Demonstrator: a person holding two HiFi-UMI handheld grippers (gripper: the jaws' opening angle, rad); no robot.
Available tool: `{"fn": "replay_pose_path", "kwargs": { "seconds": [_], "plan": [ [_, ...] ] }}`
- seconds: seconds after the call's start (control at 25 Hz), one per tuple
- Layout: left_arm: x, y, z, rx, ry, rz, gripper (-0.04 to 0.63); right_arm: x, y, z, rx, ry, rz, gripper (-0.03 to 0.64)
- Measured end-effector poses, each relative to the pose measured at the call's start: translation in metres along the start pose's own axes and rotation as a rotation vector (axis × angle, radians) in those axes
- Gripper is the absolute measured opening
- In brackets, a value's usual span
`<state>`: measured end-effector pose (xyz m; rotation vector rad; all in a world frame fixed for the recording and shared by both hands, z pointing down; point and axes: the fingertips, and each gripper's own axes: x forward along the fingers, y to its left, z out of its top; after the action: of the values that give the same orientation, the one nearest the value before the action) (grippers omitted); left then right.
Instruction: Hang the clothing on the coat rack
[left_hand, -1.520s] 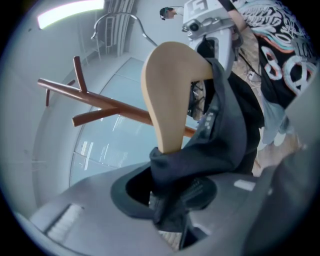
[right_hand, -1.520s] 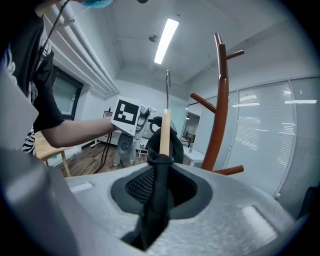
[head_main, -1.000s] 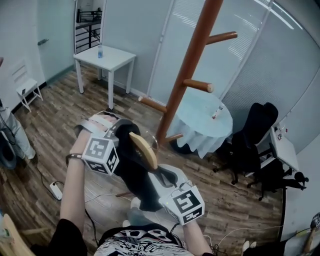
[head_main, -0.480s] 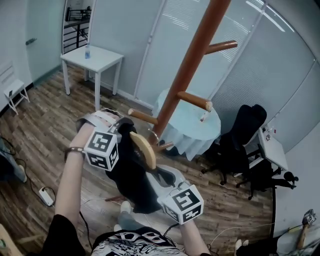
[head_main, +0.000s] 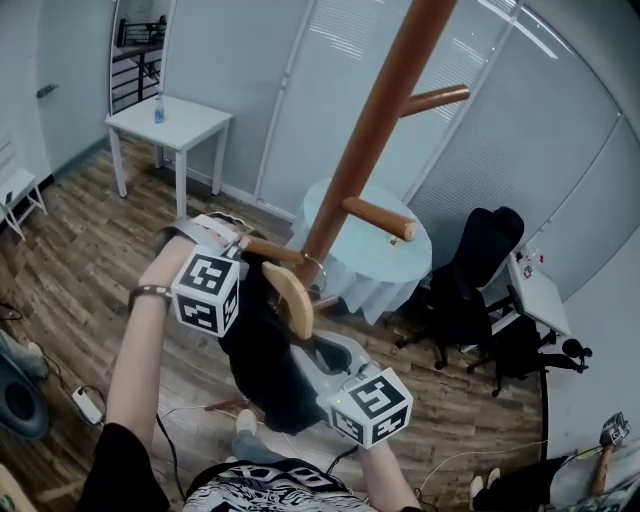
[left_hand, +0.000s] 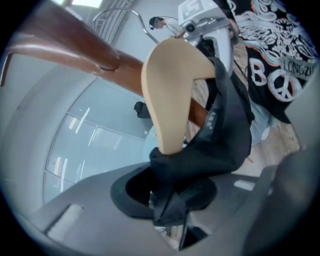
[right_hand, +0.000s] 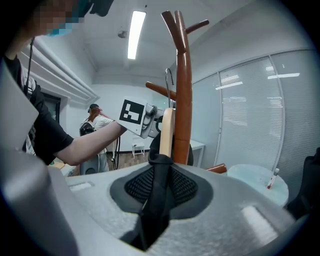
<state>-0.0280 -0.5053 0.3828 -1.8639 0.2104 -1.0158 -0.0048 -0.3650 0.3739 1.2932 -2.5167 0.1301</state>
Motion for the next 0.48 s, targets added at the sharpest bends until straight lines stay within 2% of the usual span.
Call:
{"fn": "replay_pose_path", "kwargs": {
  "seconds": [0.2,0.48],
  "plan": [
    [0.007,-0.002,-0.004,-0.013,-0.011,-0.038,0.101,0.005,-0.001,0.0,0.015,0.013,0.024,0.081],
    [0.011,-0.012,-0.023,-0.029,-0.01,-0.052,0.101,0.023,0.005,-0.004,0.02,0.021,0.038,0.083]
  ]
}}
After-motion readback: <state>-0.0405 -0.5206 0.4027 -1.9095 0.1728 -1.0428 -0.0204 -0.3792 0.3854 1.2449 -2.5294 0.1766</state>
